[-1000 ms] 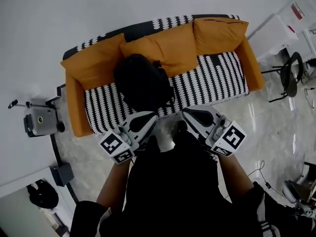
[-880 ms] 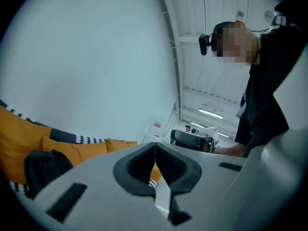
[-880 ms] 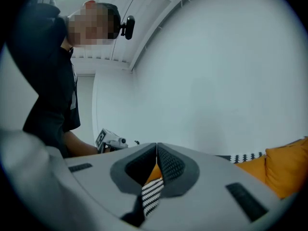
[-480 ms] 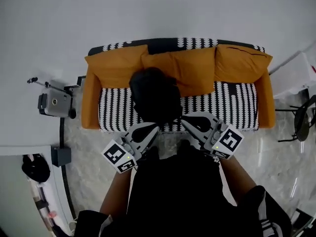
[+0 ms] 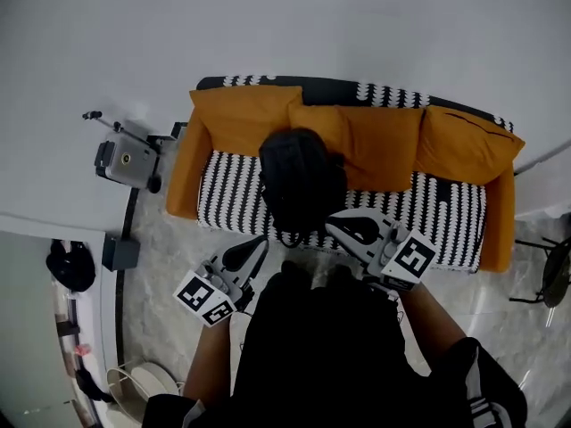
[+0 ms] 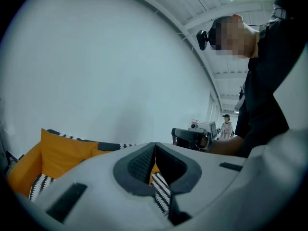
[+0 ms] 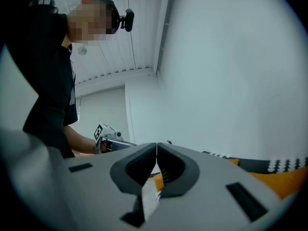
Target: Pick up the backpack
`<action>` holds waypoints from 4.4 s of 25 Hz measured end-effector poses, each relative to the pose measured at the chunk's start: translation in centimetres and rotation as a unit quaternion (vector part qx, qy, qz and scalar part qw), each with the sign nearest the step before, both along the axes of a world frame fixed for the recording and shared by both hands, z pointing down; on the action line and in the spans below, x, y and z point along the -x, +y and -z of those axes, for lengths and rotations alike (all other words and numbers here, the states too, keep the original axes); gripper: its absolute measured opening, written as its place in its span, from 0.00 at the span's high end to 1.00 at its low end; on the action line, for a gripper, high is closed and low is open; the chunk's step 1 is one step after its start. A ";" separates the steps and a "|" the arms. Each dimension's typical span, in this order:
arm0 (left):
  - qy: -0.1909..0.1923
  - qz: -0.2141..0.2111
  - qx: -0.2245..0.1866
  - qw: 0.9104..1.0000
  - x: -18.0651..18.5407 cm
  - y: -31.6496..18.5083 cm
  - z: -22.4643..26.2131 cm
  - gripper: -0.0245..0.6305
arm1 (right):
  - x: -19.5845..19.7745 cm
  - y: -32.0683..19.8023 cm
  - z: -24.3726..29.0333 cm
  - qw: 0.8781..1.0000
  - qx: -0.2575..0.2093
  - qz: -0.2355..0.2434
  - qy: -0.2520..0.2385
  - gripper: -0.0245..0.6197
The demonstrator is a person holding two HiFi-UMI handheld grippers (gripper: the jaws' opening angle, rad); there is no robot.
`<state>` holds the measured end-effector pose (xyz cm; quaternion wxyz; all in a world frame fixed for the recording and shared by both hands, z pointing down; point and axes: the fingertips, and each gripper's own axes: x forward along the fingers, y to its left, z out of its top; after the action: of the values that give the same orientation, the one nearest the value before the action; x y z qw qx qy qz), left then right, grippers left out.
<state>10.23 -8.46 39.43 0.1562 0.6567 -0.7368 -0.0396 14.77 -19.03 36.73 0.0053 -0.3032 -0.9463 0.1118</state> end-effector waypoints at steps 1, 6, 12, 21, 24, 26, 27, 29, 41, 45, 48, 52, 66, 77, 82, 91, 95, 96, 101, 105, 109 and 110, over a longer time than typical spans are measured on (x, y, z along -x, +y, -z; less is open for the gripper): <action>0.000 0.005 0.001 1.000 0.2 0.1 0.0 0.93 | 0.1 -0.2 -0.2 1.000 0.003 -0.001 0.001 0.92; 0.003 0.003 0.014 1.000 0.8 0.1 -0.1 0.93 | 0.7 -1.4 -0.9 1.000 0.020 -0.020 0.009 0.92; 0.038 0.001 0.017 0.999 3.3 -0.2 -2.6 0.93 | 2.3 -1.8 -2.9 0.999 0.024 -0.038 0.031 0.92; 0.068 -0.058 0.016 0.996 8.7 -1.9 -6.5 0.93 | 8.3 -2.0 -3.2 0.995 0.002 -0.078 0.061 0.92; 0.081 -0.056 0.009 0.995 11.6 -1.6 -7.2 0.93 | 10.9 -1.7 -3.0 0.995 -0.012 -0.081 0.064 0.92; 0.088 -0.051 0.002 0.995 13.6 -1.6 -7.5 0.93 | 12.8 -1.6 -2.9 0.993 -0.015 -0.086 0.077 0.92; 0.089 -0.050 -0.001 0.995 14.7 -1.5 -7.6 0.93 | 13.7 -1.4 -2.8 0.992 -0.015 -0.086 0.085 0.92; 0.093 -0.047 -0.008 0.995 16.7 -1.4 -7.9 0.93 | 15.4 -0.6 -2.8 0.991 -0.018 -0.081 0.100 0.92; 0.146 -0.025 -0.033 0.988 23.9 -0.2 -11.3 0.93 | 22.2 -0.2 -4.4 0.984 -0.046 -0.119 0.125 0.92; 0.155 -0.021 -0.026 0.987 24.5 0.1 -13.3 0.93 | 23.1 -0.4 -5.8 0.983 -0.049 -0.122 0.128 0.92; 0.157 -0.019 -0.015 0.987 24.5 -0.3 -14.1 0.93 | 23.3 -1.2 -7.4 0.982 -0.047 -0.118 0.137 0.92; 0.134 -0.017 0.003 0.991 24.7 -0.9 -16.2 0.93 | 24.1 -2.9 -10.0 0.983 -0.046 -0.109 0.144 0.92; 0.103 0.037 0.029 0.994 26.7 -3.0 -20.8 0.92 | 26.1 -6.8 -17.4 0.986 -0.054 -0.066 0.142 0.90; 0.119 0.058 0.049 0.990 28.4 -4.3 -26.0 0.82 | 27.2 -8.3 -22.8 0.982 -0.069 -0.060 0.163 0.80; 0.122 0.068 0.065 0.988 28.6 -4.4 -28.3 0.77 | 27.2 -9.7 -24.7 0.979 -0.074 -0.077 0.172 0.77; 0.127 0.073 0.089 0.985 29.5 -4.8 -31.5 0.72 | 26.2 -11.1 -28.6 0.973 -0.093 -0.078 0.196 0.73; 0.130 0.065 0.098 0.985 29.2 -5.0 -33.1 0.72 | 26.1 -11.7 -29.9 0.969 -0.105 -0.078 0.209 0.73; 0.132 0.065 0.099 0.984 29.2 -5.1 -33.4 0.72 | 26.1 -11.9 -30.2 0.968 -0.107 -0.078 0.211 0.73; 0.130 0.063 0.102 0.984 29.2 -5.9 -34.3 0.72 | 26.1 -12.3 -31.5 0.967 -0.113 -0.079 0.216 0.73; 0.126 0.062 0.106 0.984 29.5 -6.4 -34.8 0.71 | 26.1 -12.6 -32.2 0.966 -0.110 -0.080 0.218 0.73; 0.122 0.060 0.105 0.985 29.8 -6.8 -35.1 0.71 | 25.9 -12.7 -33.2 0.965 -0.105 -0.084 0.227 0.73; 0.120 0.060 0.104 0.985 29.9 -6.9 -35.1 0.71 | 26.0 -12.7 -33.3 0.965 -0.101 -0.085 0.226 0.73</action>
<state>-19.67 -15.35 74.57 0.3085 0.5816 -0.7509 -0.0510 -11.22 -31.69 70.00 0.2404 -0.1868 -0.9491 0.0813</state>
